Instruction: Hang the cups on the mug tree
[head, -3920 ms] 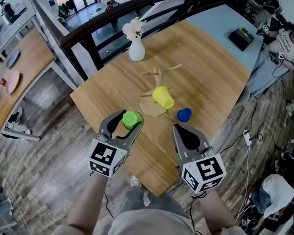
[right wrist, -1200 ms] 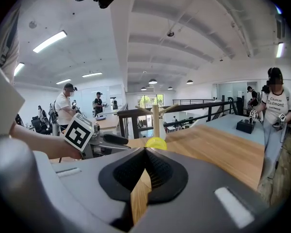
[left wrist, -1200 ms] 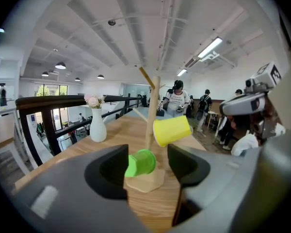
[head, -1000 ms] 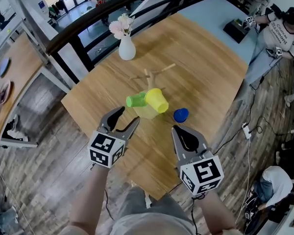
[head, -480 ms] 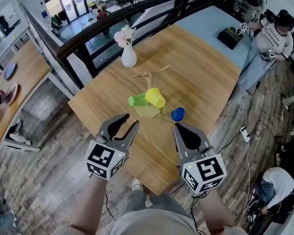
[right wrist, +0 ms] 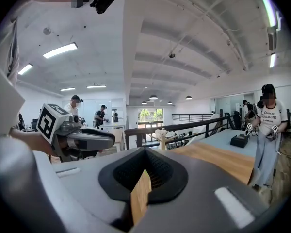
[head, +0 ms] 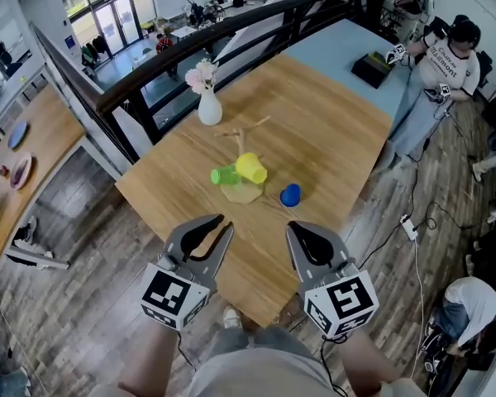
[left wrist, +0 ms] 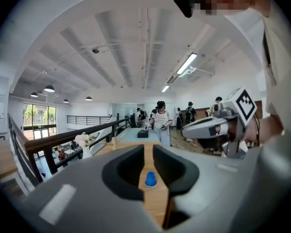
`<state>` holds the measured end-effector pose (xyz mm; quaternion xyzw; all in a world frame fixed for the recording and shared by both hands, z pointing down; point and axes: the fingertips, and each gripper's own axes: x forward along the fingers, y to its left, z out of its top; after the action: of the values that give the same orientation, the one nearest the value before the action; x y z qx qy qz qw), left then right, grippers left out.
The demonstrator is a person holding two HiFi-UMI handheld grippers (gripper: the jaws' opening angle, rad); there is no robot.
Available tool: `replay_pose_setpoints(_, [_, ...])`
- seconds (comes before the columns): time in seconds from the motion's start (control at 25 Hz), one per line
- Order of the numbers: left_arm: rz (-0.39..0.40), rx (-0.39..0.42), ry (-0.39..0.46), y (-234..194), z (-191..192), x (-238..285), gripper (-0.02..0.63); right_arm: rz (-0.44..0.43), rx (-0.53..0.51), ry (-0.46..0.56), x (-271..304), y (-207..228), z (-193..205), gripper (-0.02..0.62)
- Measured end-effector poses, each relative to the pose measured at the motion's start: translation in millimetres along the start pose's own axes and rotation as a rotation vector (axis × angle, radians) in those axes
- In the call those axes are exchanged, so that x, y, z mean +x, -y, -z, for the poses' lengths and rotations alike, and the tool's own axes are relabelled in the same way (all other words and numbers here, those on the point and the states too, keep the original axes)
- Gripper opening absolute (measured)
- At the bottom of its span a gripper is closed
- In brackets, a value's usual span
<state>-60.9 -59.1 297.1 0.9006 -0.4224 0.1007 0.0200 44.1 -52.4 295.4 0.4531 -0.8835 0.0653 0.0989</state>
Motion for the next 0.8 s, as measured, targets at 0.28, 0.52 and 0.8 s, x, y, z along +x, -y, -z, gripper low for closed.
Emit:
replay_pose_setpoints(0.28, [0.071,-0.012,-0.015,40.1,-3.0,-7.4,0.04,-0.002,-0.003,0.016,-21.3,-7.4,-4.8,0.0])
replay_pose_setpoints(0.52, [0.1,-0.052,-0.014,56.3,8.6,-11.6,0.015,0.035,0.025,-0.021,-30.2,6.1,19.7,0.0])
replay_pose_setpoints(0.8, [0.129,-0.069,-0.028,70.4,25.2,-13.2,0.003,0.011,0.054,-0.067,-43.7,-3.2,46.5,0.0])
